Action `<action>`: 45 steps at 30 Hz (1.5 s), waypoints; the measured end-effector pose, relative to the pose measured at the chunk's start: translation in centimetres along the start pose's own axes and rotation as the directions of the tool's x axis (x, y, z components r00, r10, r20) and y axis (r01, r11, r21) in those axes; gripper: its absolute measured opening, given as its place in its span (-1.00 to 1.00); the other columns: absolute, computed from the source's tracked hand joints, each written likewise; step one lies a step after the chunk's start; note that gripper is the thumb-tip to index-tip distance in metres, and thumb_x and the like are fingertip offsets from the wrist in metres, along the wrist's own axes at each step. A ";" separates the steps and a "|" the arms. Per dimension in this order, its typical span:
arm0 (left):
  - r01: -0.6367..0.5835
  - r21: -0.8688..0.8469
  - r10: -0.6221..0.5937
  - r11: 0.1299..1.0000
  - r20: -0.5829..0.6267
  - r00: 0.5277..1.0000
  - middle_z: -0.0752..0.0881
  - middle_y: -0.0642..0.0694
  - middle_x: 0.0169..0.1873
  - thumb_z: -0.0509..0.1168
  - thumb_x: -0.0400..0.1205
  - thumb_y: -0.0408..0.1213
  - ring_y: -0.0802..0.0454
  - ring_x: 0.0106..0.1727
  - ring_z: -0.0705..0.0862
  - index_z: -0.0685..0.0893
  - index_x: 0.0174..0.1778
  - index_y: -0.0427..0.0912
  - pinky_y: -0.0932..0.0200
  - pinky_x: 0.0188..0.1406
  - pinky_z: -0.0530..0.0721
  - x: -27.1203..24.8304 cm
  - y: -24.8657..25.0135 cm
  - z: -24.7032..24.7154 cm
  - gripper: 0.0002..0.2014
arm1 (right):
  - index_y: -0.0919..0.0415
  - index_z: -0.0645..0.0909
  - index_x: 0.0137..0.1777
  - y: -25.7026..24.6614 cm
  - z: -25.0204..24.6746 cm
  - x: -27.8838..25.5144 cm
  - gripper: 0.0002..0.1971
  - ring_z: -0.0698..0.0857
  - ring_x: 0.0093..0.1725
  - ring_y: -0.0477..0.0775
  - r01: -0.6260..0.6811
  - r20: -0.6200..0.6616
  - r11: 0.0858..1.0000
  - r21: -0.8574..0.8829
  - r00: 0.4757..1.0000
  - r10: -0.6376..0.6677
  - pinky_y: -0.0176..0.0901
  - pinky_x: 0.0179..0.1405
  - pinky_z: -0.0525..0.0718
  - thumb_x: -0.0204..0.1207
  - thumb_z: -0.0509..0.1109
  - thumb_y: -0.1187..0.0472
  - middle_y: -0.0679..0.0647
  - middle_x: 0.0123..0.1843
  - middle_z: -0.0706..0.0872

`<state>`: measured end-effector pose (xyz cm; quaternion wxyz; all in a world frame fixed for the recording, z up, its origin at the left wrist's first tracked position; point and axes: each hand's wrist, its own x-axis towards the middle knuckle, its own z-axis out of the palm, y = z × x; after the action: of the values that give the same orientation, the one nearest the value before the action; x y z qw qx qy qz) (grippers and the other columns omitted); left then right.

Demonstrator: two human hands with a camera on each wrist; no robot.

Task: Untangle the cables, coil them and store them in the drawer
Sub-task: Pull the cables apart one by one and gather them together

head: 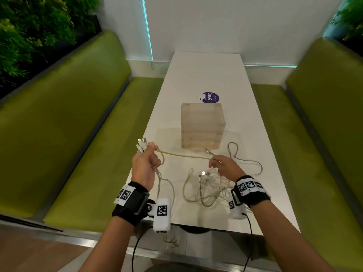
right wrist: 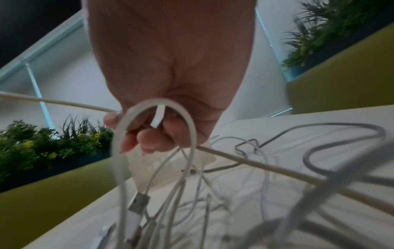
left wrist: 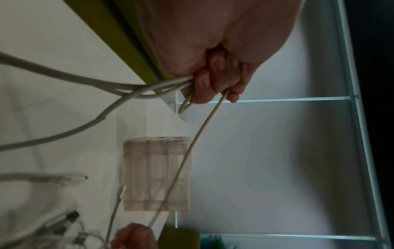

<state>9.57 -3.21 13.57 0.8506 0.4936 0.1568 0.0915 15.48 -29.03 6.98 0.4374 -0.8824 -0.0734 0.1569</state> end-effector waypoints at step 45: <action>0.061 0.481 -0.195 0.875 0.235 0.952 0.36 0.19 -0.66 0.39 0.59 -0.20 0.21 -0.61 0.24 0.66 -0.21 -0.22 0.31 -0.60 0.27 -2.4 -5.8 4.4 -0.84 | -0.02 0.70 0.21 -5.7 1.3 -1.0 -0.71 0.68 -0.07 0.19 0.367 0.048 0.717 -0.593 0.905 -0.423 -0.02 -0.25 0.55 0.64 0.19 0.17 0.09 -0.07 0.65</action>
<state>8.93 -10.36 10.98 0.7238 0.6804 0.0868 -0.0756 14.16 -24.84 11.00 0.1682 -0.9436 -0.2849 -0.0110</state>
